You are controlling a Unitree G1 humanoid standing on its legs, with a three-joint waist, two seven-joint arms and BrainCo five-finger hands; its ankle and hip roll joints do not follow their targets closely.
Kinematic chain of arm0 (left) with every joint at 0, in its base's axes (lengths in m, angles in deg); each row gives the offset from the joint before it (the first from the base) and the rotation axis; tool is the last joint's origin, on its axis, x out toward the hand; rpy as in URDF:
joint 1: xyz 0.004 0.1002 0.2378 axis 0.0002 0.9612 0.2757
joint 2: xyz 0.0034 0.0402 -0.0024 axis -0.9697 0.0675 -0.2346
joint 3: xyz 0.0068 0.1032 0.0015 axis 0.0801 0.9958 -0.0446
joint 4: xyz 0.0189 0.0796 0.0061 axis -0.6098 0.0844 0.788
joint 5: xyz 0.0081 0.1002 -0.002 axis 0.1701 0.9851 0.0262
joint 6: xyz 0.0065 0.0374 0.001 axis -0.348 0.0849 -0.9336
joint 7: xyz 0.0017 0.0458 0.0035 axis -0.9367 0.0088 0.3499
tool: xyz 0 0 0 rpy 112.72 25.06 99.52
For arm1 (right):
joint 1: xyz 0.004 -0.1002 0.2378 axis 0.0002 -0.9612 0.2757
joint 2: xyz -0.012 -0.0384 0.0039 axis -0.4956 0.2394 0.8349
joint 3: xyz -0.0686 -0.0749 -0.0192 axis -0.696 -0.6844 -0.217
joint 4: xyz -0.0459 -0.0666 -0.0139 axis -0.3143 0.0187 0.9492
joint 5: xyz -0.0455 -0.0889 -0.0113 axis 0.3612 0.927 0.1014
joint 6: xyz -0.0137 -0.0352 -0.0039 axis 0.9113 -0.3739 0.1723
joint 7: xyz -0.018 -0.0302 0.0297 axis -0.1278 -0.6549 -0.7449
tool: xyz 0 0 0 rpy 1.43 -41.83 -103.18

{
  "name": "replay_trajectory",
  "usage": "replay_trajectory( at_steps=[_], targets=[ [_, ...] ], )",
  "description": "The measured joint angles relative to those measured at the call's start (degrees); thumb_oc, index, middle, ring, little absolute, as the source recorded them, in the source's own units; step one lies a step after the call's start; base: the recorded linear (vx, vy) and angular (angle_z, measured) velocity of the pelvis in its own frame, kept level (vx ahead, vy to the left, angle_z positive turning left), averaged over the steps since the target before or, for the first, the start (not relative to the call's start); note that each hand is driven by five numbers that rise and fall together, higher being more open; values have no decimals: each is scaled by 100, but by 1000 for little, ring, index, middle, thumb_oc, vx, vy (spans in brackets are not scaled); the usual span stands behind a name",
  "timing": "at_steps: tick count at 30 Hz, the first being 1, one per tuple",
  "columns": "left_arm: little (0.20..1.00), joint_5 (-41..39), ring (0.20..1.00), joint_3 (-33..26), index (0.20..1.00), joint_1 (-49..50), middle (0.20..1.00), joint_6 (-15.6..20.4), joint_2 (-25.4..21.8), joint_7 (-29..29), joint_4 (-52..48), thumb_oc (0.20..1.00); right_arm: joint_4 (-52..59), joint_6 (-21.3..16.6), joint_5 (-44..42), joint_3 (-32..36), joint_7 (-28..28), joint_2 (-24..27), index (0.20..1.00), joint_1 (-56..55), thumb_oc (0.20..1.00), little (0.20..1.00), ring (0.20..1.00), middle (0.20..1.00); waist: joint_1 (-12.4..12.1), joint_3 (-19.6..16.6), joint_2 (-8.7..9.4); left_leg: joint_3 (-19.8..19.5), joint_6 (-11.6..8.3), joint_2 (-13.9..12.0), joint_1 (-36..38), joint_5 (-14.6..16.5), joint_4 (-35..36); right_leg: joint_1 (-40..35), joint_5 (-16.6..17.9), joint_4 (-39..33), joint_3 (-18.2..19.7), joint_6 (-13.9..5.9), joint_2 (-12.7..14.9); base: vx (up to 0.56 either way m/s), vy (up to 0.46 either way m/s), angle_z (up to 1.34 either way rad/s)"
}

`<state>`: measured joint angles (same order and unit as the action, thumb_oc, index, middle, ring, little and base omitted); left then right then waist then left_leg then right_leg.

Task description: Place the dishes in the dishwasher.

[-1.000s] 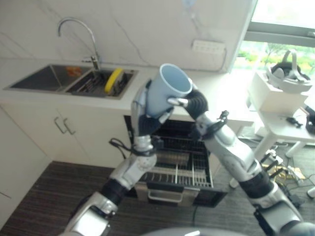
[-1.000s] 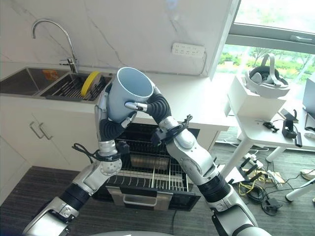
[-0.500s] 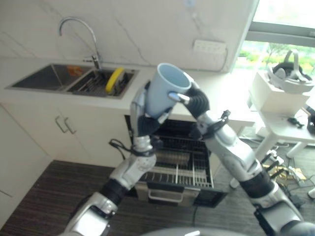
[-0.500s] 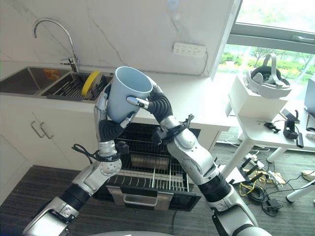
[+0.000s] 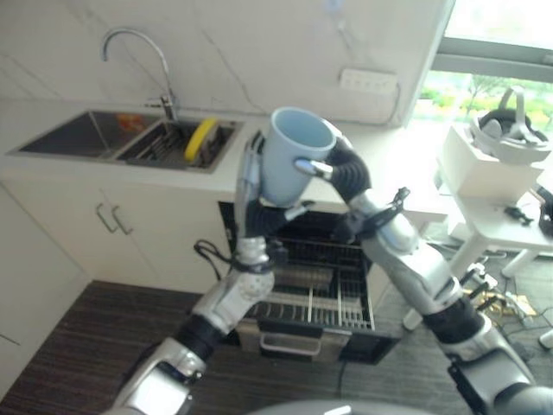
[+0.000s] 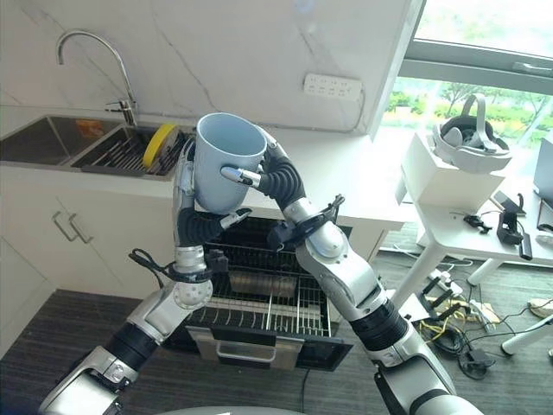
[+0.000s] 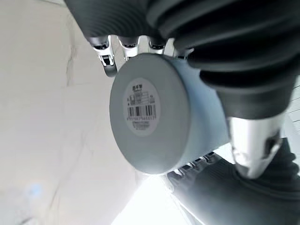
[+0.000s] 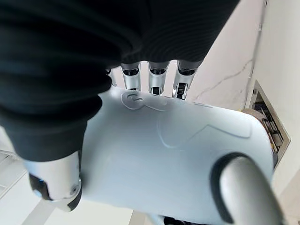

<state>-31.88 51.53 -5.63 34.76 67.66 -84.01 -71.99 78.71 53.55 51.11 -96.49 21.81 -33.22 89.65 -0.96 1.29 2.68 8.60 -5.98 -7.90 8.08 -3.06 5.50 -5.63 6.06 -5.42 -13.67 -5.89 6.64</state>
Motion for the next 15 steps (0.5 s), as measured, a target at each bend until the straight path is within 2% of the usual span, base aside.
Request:
replay_trajectory(
  at_steps=[4, 8, 10, 13, 15],
  targets=[
    [1000, -520, 1000, -43, 1000, 3, 1000, 68, -205, 665, -11, 1000, -74, 0, 59, 60, 12, 158, 200, -76, 200, 200, 200, 200, 54, 64, -80, 5, 4, 0, 6, 8, 1, 0, -3, 0, 21, -3, 0, 6, 5, -2],
    [1000, -1240, 1000, -611, 1000, 328, 1000, 79, -204, 1167, -125, 1000, -71, 1, 108, 460, 5, 250, 200, -484, 200, 200, 200, 200, 59, 157, -158, 11, 5, 0, 13, 9, 0, -2, -3, 0, 19, -2, -1, 9, 8, 0],
    [1000, -1256, 1000, -726, 1000, 401, 1000, 62, -321, 1588, -377, 1000, -75, 15, 166, 598, -22, 346, 200, -652, 200, 200, 200, 200, 61, 166, -170, 31, 9, 4, 18, 13, 0, -3, -3, 0, 22, 2, 2, 68, 46, -1],
    [1000, -1343, 1000, -757, 1000, 392, 1000, 5, -926, 2572, -674, 1000, -124, 20, 243, 809, -209, 513, 200, -1124, 200, 200, 200, 200, 115, 266, -304, 121, 12, 16, 109, 77, 1, -65, -41, -2, 68, -48, 17, 117, 63, -10],
    [1000, -1842, 1000, -738, 1000, 394, 1000, -300, -1189, 3562, -682, 1000, -171, 33, 378, 946, -414, 672, 200, -1503, 200, 200, 200, 200, 259, 330, -426, 130, 28, 45, 121, 95, 2, -76, -56, -3, 82, -61, 43, 38, 82, -4]
  ],
)
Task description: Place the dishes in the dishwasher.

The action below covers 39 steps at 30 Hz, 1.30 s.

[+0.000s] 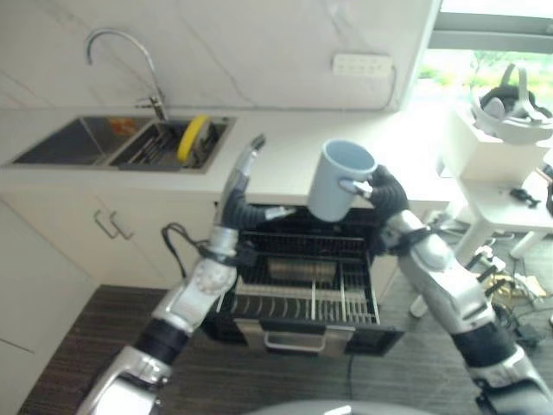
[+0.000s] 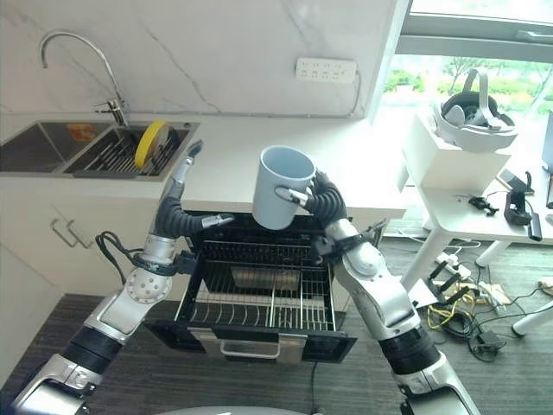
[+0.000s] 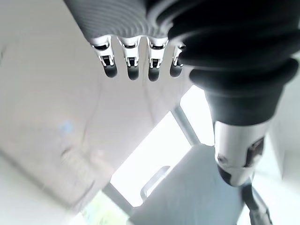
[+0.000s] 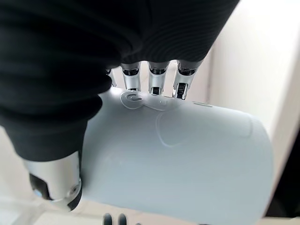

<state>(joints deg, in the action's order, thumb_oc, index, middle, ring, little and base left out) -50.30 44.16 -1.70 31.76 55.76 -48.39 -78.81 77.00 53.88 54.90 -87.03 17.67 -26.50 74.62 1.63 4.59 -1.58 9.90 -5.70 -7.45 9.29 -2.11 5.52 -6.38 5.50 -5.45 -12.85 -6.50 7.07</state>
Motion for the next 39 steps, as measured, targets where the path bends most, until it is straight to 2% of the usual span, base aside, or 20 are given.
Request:
replay_trajectory(
  at_steps=[2, 3, 4, 5, 8, 12, 13, 15, 22, 23, 24, 25, 26, 31, 32, 33, 35, 36, 38, 39],
  targets=[
    [1000, -420, 1000, 48, 1000, 11, 1000, -508, -165, 887, 29, 1000, 0, 77, 66, -3, -165, 255, 200, -125, 200, 200, 200, 200, 148, 103, -163, 34, 16, 56, -36, 5, -1, 94, 46, 2, 77, -20, 43, -224, 142, -21],
    [1000, -841, 1000, 195, 1000, -183, 1000, -846, -278, 1593, 307, 1000, -66, 97, 66, -10, -386, 589, 200, 47, 200, 200, 200, 200, 224, 192, -303, 143, -7, 92, -325, -80, -35, 445, 195, 0, 131, 29, 85, -305, 199, -22],
    [1000, -1075, 1000, 406, 1000, -547, 1000, -1124, -508, 1945, 687, 1000, -187, 102, 67, 10, -449, 872, 200, 479, 200, 200, 200, 200, 306, 495, -442, 122, 53, 171, -604, -206, -37, 728, 317, 34, 150, 29, 156, -178, 172, -19],
    [1000, -1259, 1000, 570, 1000, -677, 1000, -1332, -652, 2315, 805, 1000, -312, 129, 65, 3, -475, 950, 200, 659, 200, 200, 200, 200, 360, 715, -547, 147, 55, 179, -636, -229, -37, 776, 384, 33, 190, 35, 164, -141, 204, -5],
    [1000, -1798, 1000, 646, 1000, -809, 1000, -1926, -876, 3356, 898, 1000, -353, 150, 61, -50, -660, 1110, 200, 773, 200, 200, 200, 200, 396, 912, -759, 173, 62, 181, -610, -218, -2, 769, 374, 32, 256, 27, 161, -25, 128, -6],
    [1000, -1906, 1000, 675, 1000, -830, 1000, -2459, -839, 4027, 956, 1000, -348, 159, 59, -50, -779, 1107, 200, 760, 200, 200, 200, 200, 468, 957, -732, 184, 55, 174, -498, -192, -6, 673, 345, 34, 265, 22, 158, 93, 151, 0],
    [1000, -2061, 1000, 729, 1000, -844, 1000, -2801, -818, 4480, 1234, 1000, -344, 230, 53, -69, -905, 1178, 200, 737, 200, 200, 200, 200, 517, 957, -740, 197, 77, 192, -364, -155, 0, 518, 300, 32, 242, -3, 174, 63, 65, -4],
    [1000, -2098, 1000, 706, 1000, -681, 1000, -3289, -806, 4810, 1597, 1000, -322, 265, 52, -39, -976, 1186, 200, 730, 200, 200, 200, 200, 604, 955, -757, 304, 72, 228, -219, -34, 1, 404, 198, 0, 303, -86, 214, 20, 19, -14],
    [1000, -2106, 1000, 716, 1000, -632, 1000, -3351, -687, 4953, 1491, 1000, -206, 398, 52, -40, -1032, 1206, 200, 720, 200, 200, 200, 200, 648, 933, -713, 307, 86, 267, -207, -28, -39, 434, 252, 45, 288, -44, 240, 81, 126, -1],
    [1000, -2287, 1000, 289, 1000, -777, 1000, -3399, 91, 4920, 3097, 1000, -210, 602, 51, -74, -1187, 1220, 200, 796, 200, 200, 200, 200, 684, 821, -850, 318, 113, 308, -206, 4, -3, 406, 217, 42, 288, -81, 294, 67, 75, -1],
    [1000, -2335, 1000, -40, 1000, -871, 1000, -3531, 536, 4797, 4097, 1000, -257, 667, 52, -74, -1234, 1145, 200, 855, 200, 200, 200, 200, 780, 794, -888, 325, 124, 345, -188, 28, -2, 382, 179, 39, 301, -112, 331, 50, 23, -6],
    [1000, -2339, 1000, 110, 1000, -699, 1000, -3813, 596, 4709, 4315, 1000, -225, 753, 52, -76, -1281, 1121, 200, 867, 200, 200, 200, 200, 886, 801, -869, 337, 128, 367, -183, 29, -14, 423, 191, 25, 338, -127, 328, 58, 3, -9],
    [1000, -2359, 1000, 98, 1000, -667, 1000, -3819, 619, 4690, 4331, 1000, -227, 853, 56, -84, -1292, 1123, 200, 868, 200, 200, 200, 200, 892, 804, -824, 337, 123, 362, -227, 22, -21, 472, 223, 40, 353, -127, 332, 53, -13, -8],
    [1000, -2968, 1000, -200, 1000, -988, 1000, -3505, 687, 4146, 4425, 1000, -266, 1069, 63, -310, -1320, 788, 200, 992, 200, 200, 200, 200, 884, 923, -606, 413, 72, 278, -294, -19, -38, 589, 256, 17, 451, -95, 235, -54, -69, -10],
    [1000, -3061, 1000, -244, 1000, -1231, 1000, -3436, 655, 4011, 4550, 1000, -390, 1066, 67, -398, -1285, 681, 200, 1203, 200, 200, 200, 200, 887, 1003, -480, 450, 67, 267, -446, -84, -39, 771, 321, 16, 488, -58, 200, -201, -132, -18],
    [1000, -3250, 1000, -234, 1000, -1737, 1000, -3329, 589, 3888, 4653, 1000, -718, 1076, 73, -542, -1167, 578, 200, 1611, 200, 200, 200, 200, 873, 1255, -209, 446, 56, 228, -660, -214, -40, 994, 465, 40, 532, 15, 152, -280, -147, -9],
    [1000, -3469, 1000, -224, 1000, -2049, 1000, -3289, 517, 3752, 4659, 1000, -1117, 929, 180, -696, -1046, 357, 200, 1995, 200, 200, 200, 200, 833, 1483, 8, 481, 24, 182, -848, -293, -40, 1230, 554, 41, 574, 71, 93, -317, -131, -11],
    [1000, -3499, 1000, -199, 1000, -2571, 1000, -3289, 450, 3678, 4741, 1000, -1533, 860, 217, -719, -940, 203, 200, 2455, 200, 200, 200, 200, 821, 1836, 109, 433, -4, 179, -1076, -410, -40, 1430, 634, 41, 577, 86, 85, -255, -87, -3],
    [1000, -3512, 1000, -181, 1000, -3021, 1000, -3308, 327, 3537, 4727, 1000, -1782, 819, 298, -850, -824, 216, 200, 2830, 200, 200, 200, 200, 738, 2417, 115, 413, -43, 134, -1253, -493, -39, 1610, 741, 42, 570, 176, 21, -196, -54, 2],
    [1000, -3599, 1000, -181, 1000, -3049, 1000, -3323, 310, 3495, 4772, 1000, -1845, 821, 302, -949, -816, 262, 200, 2857, 200, 200, 200, 200, 745, 2515, 98, 394, -54, 109, -1291, -504, -39, 1636, 763, 41, 564, 205, 9, -136, -10, -2]
  ],
)
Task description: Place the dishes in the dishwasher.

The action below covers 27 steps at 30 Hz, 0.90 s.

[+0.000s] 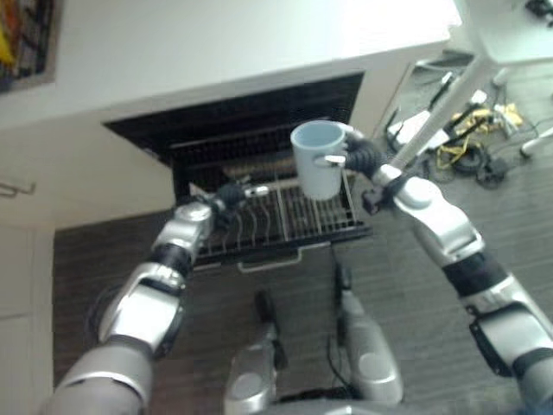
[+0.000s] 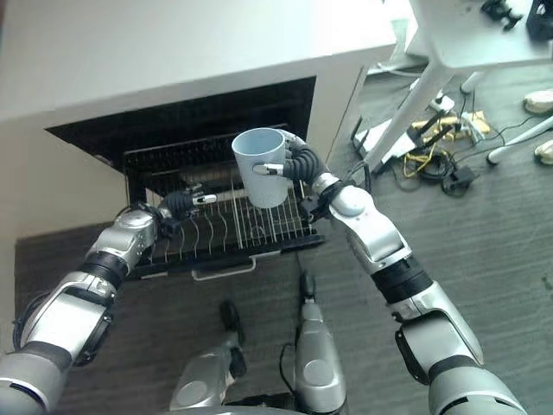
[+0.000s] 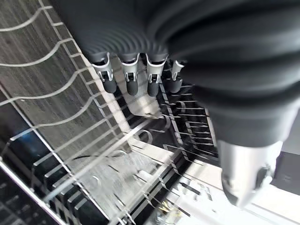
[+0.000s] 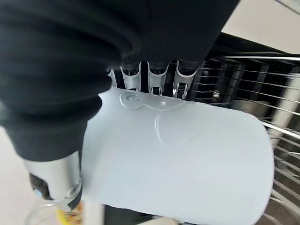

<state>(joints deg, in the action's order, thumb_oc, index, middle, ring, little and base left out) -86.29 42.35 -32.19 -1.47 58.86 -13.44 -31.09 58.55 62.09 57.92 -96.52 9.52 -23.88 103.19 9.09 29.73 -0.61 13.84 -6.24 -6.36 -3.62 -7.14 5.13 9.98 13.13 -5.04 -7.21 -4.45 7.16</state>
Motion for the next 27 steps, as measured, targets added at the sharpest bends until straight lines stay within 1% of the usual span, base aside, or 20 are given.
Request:
replay_trajectory(
  at_steps=[2, 5, 6, 7, 8, 10, 11, 13, 14, 15, 17, 20, 27],
  targets=[
    [1000, -84, 1000, 9, 1000, -19, 1000, -52, 5, -84, 74, 1000, -66, -9, 25, -41, 36, -16, 200, 11, 200, 200, 200, 200, -7, 3, -3, -8, 7, -25, -18, -15, 0, 13, 1, 1, -10, 5, -46, -96, 0, 2],
    [1000, -78, 1000, 13, 1000, -190, 1000, -80, -37, -178, 284, 1000, -59, -148, 101, -51, 114, -10, 200, 40, 200, 200, 200, 200, -26, 3, -3, -15, 7, -30, -28, -14, 0, 19, 1, 1, -3, 5, -51, -93, 11, 1],
    [1000, 47, 1000, 73, 1000, -298, 1000, -155, -46, -183, 496, 1000, -63, -189, 105, -56, 121, -5, 200, 51, 200, 200, 200, 200, -45, 3, -3, -17, 7, -24, -33, -14, 1, 22, 0, 0, -1, 6, -47, -60, 12, 0],
    [1000, 214, 1000, 255, 1000, -368, 1000, -225, -83, -203, 694, 1000, -64, -200, 105, -72, 132, -6, 200, 83, 200, 200, 200, 200, -50, 3, -3, -17, 6, -22, -33, -13, 1, 23, -4, 0, -1, 11, -45, -58, 19, 0],
    [1000, 282, 1000, 283, 1000, -365, 1000, -290, -98, -207, 759, 1000, -72, -205, 106, -107, 159, 1, 200, 123, 200, 200, 200, 200, -53, 2, -3, -17, 5, -22, -36, -13, 2, 28, -7, -1, 2, 14, -46, -60, 24, -1],
    [1000, 265, 1000, 256, 1000, -385, 1000, -543, -103, -98, 963, 1000, -79, -208, 106, -229, 181, 100, 200, 217, 200, 200, 200, 200, -76, 2, -3, -17, 3, -20, -76, -14, 2, 74, -9, -1, 6, 20, -46, -56, 21, 0],
    [1000, 253, 1000, 218, 1000, -384, 1000, -670, -103, 9, 1060, 1000, -80, -208, 106, -228, 192, 109, 200, 220, 200, 200, 200, 200, -78, 2, -4, -17, 2, -21, -98, -15, 2, 98, -9, -1, 10, 21, -46, -35, 15, -1],
    [1000, 176, 1000, 218, 1000, -283, 1000, -1103, -63, 474, 1261, 1000, -92, -199, 139, -229, 209, 125, 200, 234, 200, 200, 200, 200, -86, 1, -6, -7, -1, -20, -158, -20, 1, 168, 5, -1, 10, 37, -49, -6, -2, -2],
    [1000, 135, 1000, 222, 1000, -212, 1000, -1210, -36, 621, 1245, 1000, -97, -199, 165, -227, 216, 134, 200, 235, 200, 200, 200, 200, -98, 0, -7, 0, 0, -21, -154, -20, 1, 167, 5, 0, 6, 37, -52, -10, -11, -5],
    [1000, 101, 1000, 206, 1000, -12, 1000, -1311, -18, 852, 987, 1000, -132, -199, 212, -219, 227, 154, 200, 235, 200, 200, 200, 200, -123, -1, -9, 22, 1, -23, -144, -19, 1, 165, 5, 0, 8, 37, -52, -13, -15, -4],
    [1000, 76, 1000, 199, 1000, 104, 1000, -1416, -21, 1120, 555, 1000, -232, -190, 218, -217, 248, 295, 200, 236, 200, 200, 200, 200, -212, -1, -10, 20, 2, -24, -135, -18, 0, 153, 5, 1, 0, 38, -53, 0, 0, 0],
    [1000, -78, 1000, 209, 1000, -33, 1000, -1609, -105, 1304, 626, 1000, -235, -191, 219, -216, 256, 312, 200, 238, 200, 200, 200, 200, -229, -7, -20, 11, 3, -19, -117, -18, 0, 132, 5, 1, -1, 39, -47, 0, 0, 0],
    [1000, -78, 1000, 209, 1000, -57, 1000, -1676, -124, 1343, 626, 1000, -235, -191, 219, -216, 257, 313, 200, 238, 200, 200, 200, 200, -221, -18, -40, 13, 4, -19, -111, -20, 0, 129, 12, 1, 1, 47, -49, 0, 0, 0]
  ],
)
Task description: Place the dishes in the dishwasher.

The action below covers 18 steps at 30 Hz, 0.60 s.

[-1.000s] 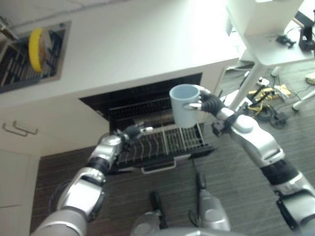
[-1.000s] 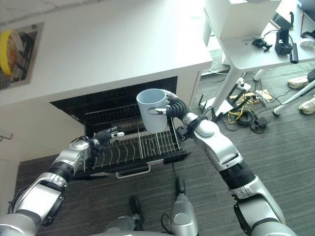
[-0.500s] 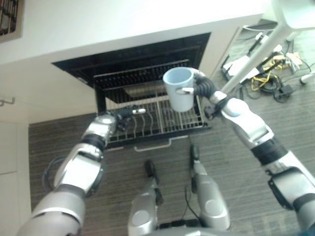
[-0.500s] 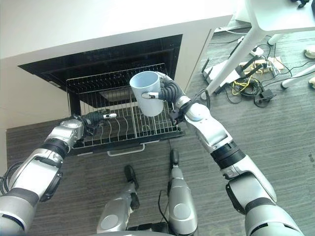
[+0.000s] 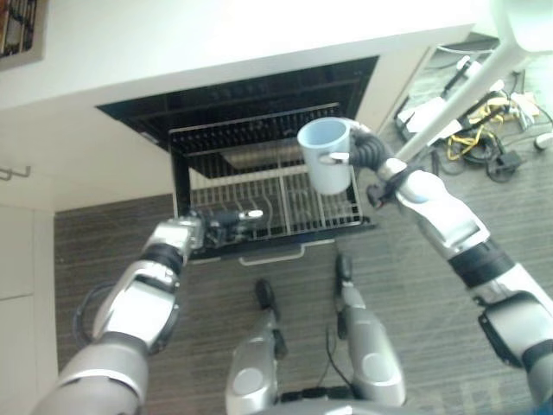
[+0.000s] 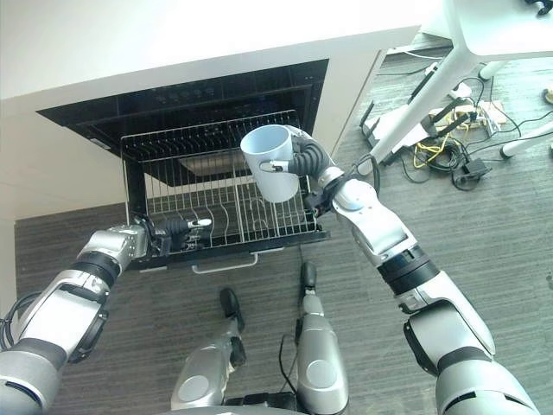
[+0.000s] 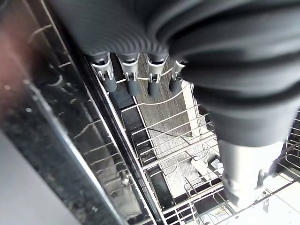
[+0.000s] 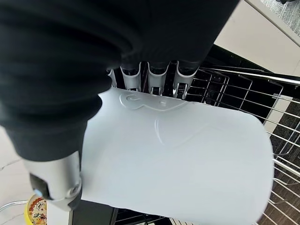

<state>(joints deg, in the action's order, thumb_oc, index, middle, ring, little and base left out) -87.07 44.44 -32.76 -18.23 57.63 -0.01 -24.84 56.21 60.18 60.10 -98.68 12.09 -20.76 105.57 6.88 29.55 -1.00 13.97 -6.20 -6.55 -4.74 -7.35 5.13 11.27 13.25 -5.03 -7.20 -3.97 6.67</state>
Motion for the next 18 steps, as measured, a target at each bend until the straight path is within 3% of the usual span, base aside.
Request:
replay_trajectory(
  at_steps=[2, 3, 5, 6, 7, 10, 18],
  targets=[
    [1000, 0, 1000, 0, 1000, 0, 1000, 0, 0, 3, 0, 1000, 0, 0, 0, 0, 0, 0, 200, 0, 200, 200, 200, 200, 0, -2, -4, 0, 0, 0, 0, 0, 0, 0, 0, 0, 0, 0, 0, -48, 37, -1],
    [1000, 173, 1000, -53, 1000, 310, 1000, -60, 28, 264, -319, 1000, -338, 49, -25, -84, -105, 26, 200, 248, 200, 200, 200, 200, -42, -15, -48, 14, 7, 9, 10, 4, 0, -13, -2, 1, -51, 3, 39, -62, 32, 4],
    [1000, 289, 1000, -317, 1000, 432, 1000, -233, 122, 833, -818, 1000, -2185, 315, -4, -275, -103, 311, 200, 1445, 200, 200, 200, 200, -254, -77, -303, -37, 17, 51, 15, -1, 0, -41, -2, 0, -93, 3, 58, -23, -5, 16],
    [1000, 280, 1000, -331, 1000, 384, 1000, -519, 170, 1475, -1063, 1000, -2496, 386, -3, -106, 54, 519, 200, 1564, 200, 200, 200, 200, -456, -192, -461, -89, 21, 51, -12, 2, -1, -46, -7, 0, -149, -2, 61, -19, -7, 14],
    [1000, 281, 1000, -354, 1000, 383, 1000, -601, 181, 1646, -996, 1000, -2418, 386, -11, -103, 63, 528, 200, 1573, 200, 200, 200, 200, -507, -273, -524, -82, 44, 51, -5, 19, -1, -47, -12, 0, -150, -7, 60, -19, -8, 6],
    [1000, 451, 1000, -394, 1000, 360, 1000, -744, 181, 1760, -918, 1000, -2234, 389, -17, -211, 56, 337, 200, 1585, 200, 200, 200, 200, -487, -296, -553, -77, 58, 60, 9, 28, -2, -54, -11, 1, -169, -5, 66, -9, -1, -3],
    [1000, 399, 1000, -444, 1000, 339, 1000, -744, 222, 1785, -918, 1000, -3250, 492, -135, -235, 135, 203, 200, 1671, 200, 200, 200, 200, -515, -333, -558, -107, 66, 67, 12, 33, -1, -82, -15, 0, -251, -2, 81, -2, 1, 2]
  ],
)
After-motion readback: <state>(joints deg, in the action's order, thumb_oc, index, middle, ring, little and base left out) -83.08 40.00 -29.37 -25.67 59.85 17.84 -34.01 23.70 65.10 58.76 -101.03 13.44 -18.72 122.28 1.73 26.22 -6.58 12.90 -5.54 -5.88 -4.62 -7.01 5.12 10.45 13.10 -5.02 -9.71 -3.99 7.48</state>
